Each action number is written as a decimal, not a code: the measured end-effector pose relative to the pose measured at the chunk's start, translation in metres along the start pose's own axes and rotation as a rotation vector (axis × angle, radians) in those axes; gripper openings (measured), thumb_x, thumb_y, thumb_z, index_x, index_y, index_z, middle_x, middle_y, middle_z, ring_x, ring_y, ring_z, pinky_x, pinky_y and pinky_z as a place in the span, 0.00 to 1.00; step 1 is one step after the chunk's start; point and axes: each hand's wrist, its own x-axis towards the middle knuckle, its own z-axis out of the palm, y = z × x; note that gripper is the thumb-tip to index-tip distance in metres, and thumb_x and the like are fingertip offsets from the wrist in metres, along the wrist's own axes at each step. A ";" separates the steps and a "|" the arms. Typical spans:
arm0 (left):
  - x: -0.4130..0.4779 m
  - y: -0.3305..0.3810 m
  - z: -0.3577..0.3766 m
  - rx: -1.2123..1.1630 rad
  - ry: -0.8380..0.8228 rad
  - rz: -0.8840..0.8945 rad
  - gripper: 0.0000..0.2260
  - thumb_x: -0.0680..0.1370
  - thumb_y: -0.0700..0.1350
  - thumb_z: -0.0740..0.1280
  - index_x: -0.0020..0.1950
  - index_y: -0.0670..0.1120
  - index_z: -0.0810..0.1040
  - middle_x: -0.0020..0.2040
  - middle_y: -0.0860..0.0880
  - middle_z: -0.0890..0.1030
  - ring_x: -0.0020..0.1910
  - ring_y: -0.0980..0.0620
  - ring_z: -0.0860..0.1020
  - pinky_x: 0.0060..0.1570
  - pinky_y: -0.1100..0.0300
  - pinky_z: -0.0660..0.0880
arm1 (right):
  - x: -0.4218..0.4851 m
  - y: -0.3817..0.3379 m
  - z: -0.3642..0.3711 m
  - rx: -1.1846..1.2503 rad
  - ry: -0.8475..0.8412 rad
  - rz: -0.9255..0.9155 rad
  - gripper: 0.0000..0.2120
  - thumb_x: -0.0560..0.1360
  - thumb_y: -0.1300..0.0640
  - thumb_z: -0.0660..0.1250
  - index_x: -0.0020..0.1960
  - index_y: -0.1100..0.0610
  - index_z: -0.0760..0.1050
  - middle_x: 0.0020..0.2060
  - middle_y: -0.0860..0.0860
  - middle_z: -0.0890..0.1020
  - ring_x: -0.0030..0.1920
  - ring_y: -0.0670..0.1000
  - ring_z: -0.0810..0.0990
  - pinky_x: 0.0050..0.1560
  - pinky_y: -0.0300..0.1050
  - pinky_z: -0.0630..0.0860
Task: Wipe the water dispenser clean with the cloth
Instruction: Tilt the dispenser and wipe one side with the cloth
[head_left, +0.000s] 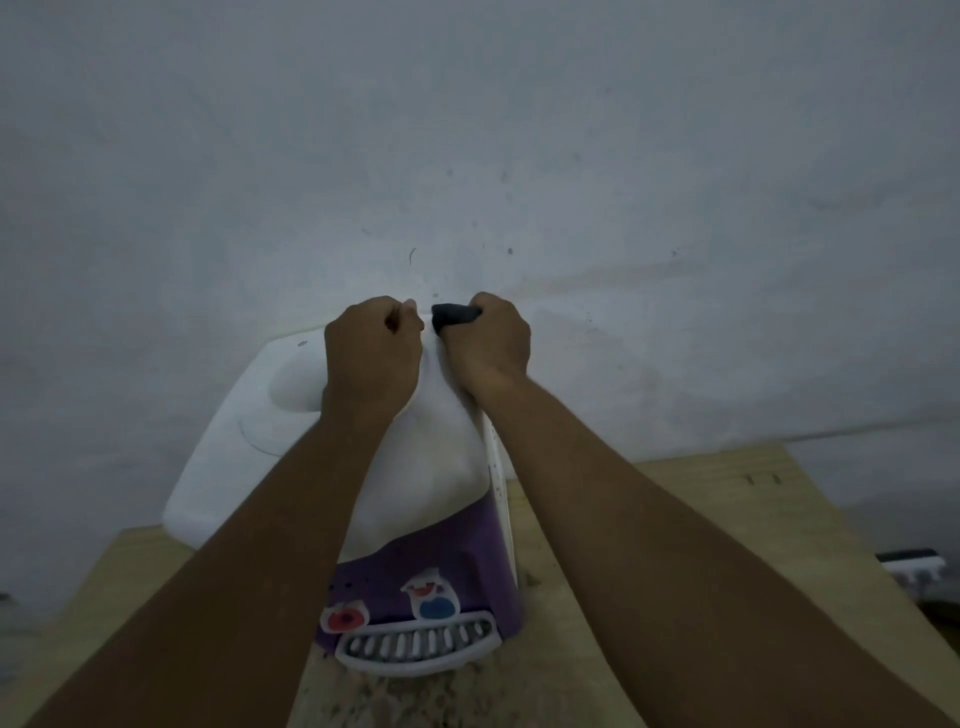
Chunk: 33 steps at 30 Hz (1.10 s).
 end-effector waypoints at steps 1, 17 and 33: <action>-0.001 -0.001 0.001 0.003 -0.007 0.008 0.17 0.81 0.48 0.60 0.43 0.39 0.81 0.41 0.44 0.83 0.41 0.46 0.79 0.45 0.54 0.71 | 0.006 0.001 0.000 0.052 -0.006 0.065 0.05 0.73 0.58 0.67 0.40 0.56 0.72 0.33 0.49 0.75 0.32 0.46 0.71 0.28 0.40 0.63; -0.005 -0.001 0.008 0.087 -0.111 0.092 0.11 0.78 0.46 0.63 0.40 0.42 0.78 0.39 0.47 0.78 0.40 0.49 0.75 0.42 0.61 0.65 | -0.048 0.084 -0.005 0.610 -0.100 0.466 0.10 0.71 0.54 0.70 0.48 0.60 0.79 0.46 0.61 0.83 0.47 0.60 0.83 0.47 0.57 0.80; -0.010 -0.004 0.012 0.110 -0.149 0.162 0.07 0.76 0.48 0.67 0.41 0.46 0.76 0.42 0.51 0.75 0.43 0.52 0.72 0.45 0.63 0.64 | 0.000 0.077 0.008 0.347 -0.059 0.305 0.12 0.76 0.53 0.64 0.43 0.62 0.78 0.38 0.56 0.82 0.35 0.52 0.77 0.37 0.45 0.74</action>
